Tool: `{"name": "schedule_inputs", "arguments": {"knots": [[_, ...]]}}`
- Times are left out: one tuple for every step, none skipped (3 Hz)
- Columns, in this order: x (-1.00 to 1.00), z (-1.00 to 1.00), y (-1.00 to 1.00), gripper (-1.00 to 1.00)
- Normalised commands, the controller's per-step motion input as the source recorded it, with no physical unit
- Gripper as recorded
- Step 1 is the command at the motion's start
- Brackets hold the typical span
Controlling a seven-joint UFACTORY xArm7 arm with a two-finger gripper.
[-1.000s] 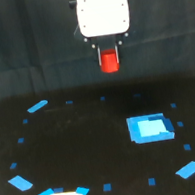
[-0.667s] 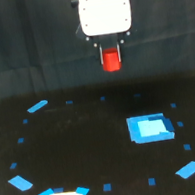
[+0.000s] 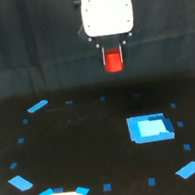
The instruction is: Pick up the red object from the table
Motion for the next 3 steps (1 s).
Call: {"name": "schedule_inputs", "arguments": {"knots": [[-0.07,0.05,-0.24,-1.0],[0.22,-0.11,-0.03,-0.71],[0.3,0.07,-0.07,-1.0]]}}
